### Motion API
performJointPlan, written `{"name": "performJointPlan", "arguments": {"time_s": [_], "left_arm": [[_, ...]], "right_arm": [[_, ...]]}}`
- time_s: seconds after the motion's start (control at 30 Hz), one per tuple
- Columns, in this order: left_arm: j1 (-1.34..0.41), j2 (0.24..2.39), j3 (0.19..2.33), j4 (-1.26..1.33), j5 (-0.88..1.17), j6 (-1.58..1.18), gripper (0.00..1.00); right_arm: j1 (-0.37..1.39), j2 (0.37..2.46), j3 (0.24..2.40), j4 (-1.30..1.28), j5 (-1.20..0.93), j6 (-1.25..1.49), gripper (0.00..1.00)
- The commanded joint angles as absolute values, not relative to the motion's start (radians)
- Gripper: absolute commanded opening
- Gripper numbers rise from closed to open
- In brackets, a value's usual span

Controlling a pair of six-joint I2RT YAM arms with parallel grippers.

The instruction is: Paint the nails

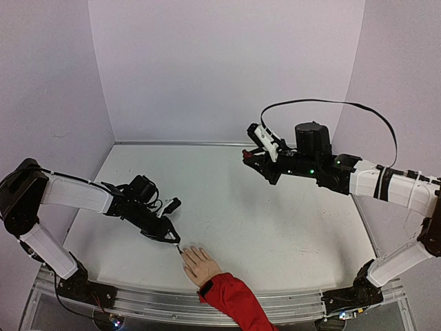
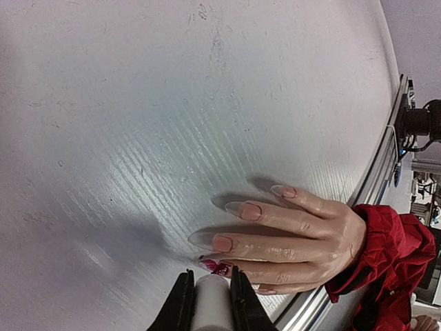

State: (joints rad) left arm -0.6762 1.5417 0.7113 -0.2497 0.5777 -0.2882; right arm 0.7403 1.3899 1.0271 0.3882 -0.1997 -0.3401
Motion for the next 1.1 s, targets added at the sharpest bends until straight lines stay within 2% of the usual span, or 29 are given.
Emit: {"name": "performJointPlan", "arguments": {"time_s": [0.0, 1.07], "left_arm": [[-0.681, 1.534, 0.729, -0.222, 0.557, -0.296, 0.0], [-0.681, 1.563, 0.742, -0.218, 0.541, -0.292, 0.0]], "right_arm": [[0.737, 1.387, 1.051, 0.429, -0.219, -0.331, 0.0], [0.736, 1.393, 1.052, 0.428, -0.215, -0.331, 0.0]]}}
